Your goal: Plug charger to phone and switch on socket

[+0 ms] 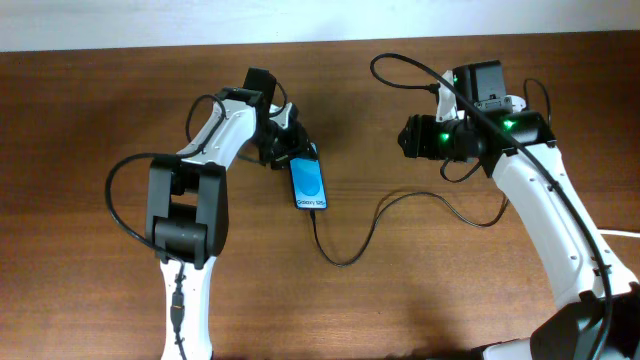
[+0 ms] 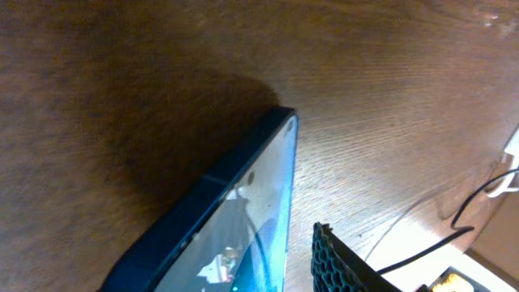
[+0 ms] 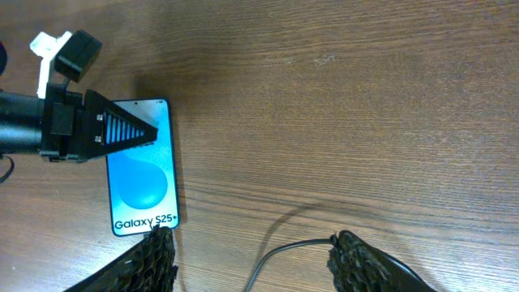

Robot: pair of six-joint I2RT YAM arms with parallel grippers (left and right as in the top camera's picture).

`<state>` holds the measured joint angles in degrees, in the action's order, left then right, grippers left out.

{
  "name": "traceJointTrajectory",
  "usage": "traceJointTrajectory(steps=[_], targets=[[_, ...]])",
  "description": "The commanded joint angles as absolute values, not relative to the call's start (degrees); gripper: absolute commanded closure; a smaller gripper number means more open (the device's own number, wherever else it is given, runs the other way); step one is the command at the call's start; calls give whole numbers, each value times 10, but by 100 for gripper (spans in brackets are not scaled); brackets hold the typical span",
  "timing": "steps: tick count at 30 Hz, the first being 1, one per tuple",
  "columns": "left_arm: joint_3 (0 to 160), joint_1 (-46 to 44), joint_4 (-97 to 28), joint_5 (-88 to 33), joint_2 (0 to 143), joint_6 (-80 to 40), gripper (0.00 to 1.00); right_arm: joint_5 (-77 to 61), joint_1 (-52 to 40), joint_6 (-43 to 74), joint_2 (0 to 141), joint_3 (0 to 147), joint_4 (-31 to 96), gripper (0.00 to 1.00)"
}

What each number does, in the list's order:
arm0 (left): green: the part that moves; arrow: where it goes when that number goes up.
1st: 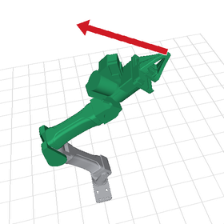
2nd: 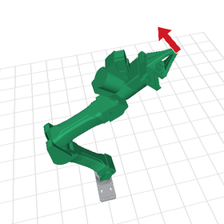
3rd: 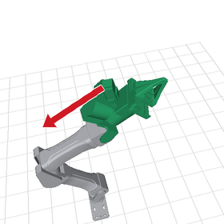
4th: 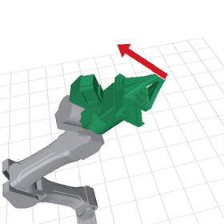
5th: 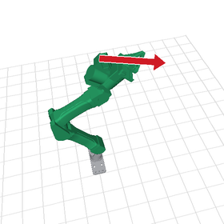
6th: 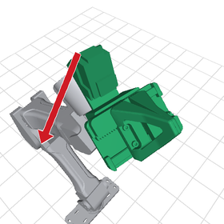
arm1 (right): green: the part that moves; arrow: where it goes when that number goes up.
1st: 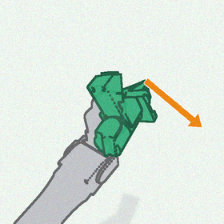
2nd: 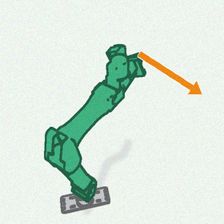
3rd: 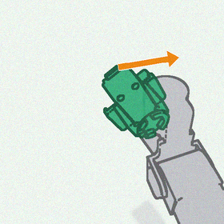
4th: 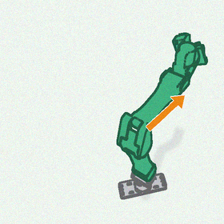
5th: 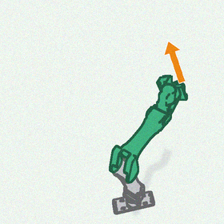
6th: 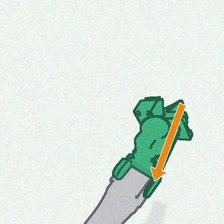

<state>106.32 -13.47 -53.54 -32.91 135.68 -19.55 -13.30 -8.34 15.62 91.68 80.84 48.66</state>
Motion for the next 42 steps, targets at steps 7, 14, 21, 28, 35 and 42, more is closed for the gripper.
traceJointTrajectory(steps=[7, 14, 21, 28, 35, 42], targets=[[1124, -133, -619, -164, 1351, -218, 43, -128, -82, 152, 921, 815, 487, 30], [1255, -132, -684, -163, 1340, -170, 36, -128, -82, 148, 921, 815, 487, 25], [1433, -132, -746, -171, 1247, -35, 36, -134, -74, 122, 841, 846, 499, 26], [1434, -132, -818, -111, 1212, -17, 0, -137, 268, 109, 708, 966, 601, 21], [1434, -132, -818, -111, 1212, -16, 1, -188, 407, 45, 890, 966, 498, 21], [1434, -132, -818, -111, 1212, -17, 0, -225, 408, 85, 1109, 966, 398, 19]])
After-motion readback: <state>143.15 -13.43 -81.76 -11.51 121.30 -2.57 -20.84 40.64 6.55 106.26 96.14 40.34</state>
